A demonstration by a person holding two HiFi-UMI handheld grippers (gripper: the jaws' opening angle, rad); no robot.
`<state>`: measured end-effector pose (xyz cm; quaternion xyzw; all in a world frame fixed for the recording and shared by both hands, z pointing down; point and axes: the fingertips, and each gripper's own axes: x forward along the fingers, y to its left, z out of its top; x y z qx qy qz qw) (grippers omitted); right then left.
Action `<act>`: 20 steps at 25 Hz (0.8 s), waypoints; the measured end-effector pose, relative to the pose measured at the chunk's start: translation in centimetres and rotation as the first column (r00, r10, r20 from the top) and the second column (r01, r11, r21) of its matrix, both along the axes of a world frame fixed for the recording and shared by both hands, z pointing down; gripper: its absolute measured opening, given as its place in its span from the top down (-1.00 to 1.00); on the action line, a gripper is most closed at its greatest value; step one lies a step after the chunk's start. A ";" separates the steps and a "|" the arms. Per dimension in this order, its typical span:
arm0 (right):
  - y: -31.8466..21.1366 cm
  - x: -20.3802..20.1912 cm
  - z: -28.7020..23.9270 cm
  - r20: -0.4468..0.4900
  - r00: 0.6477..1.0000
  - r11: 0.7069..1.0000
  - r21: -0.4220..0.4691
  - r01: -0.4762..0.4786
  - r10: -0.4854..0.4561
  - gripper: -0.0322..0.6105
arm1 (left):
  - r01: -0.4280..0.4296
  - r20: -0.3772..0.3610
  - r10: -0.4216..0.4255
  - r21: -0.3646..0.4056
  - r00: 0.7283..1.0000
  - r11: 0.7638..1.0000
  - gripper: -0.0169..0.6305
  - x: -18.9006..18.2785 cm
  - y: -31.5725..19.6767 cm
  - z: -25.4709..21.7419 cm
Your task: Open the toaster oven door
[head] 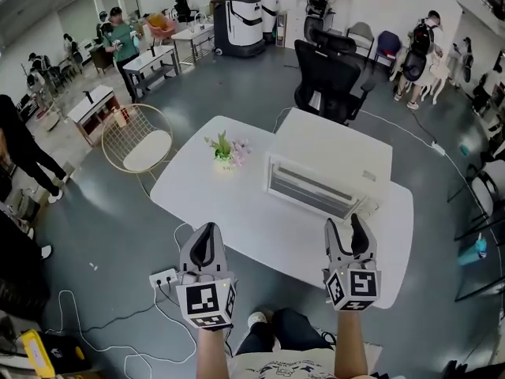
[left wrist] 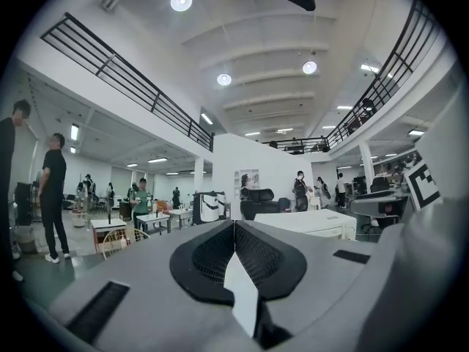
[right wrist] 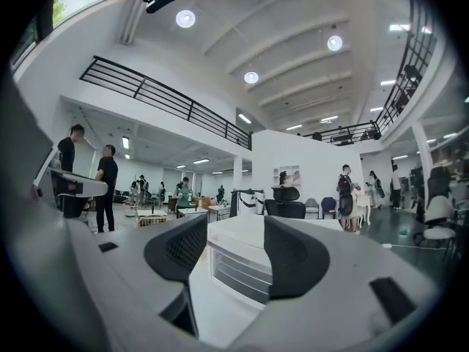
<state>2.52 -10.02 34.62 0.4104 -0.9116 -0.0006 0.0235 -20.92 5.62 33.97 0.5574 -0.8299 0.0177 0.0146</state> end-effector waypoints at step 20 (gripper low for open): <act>-12.4 -1.2 0.3 0.013 0.997 0.997 -0.001 -0.076 0.076 0.15 | -0.086 0.017 0.086 -0.014 0.996 0.996 0.93 -2.3 -14.6 0.1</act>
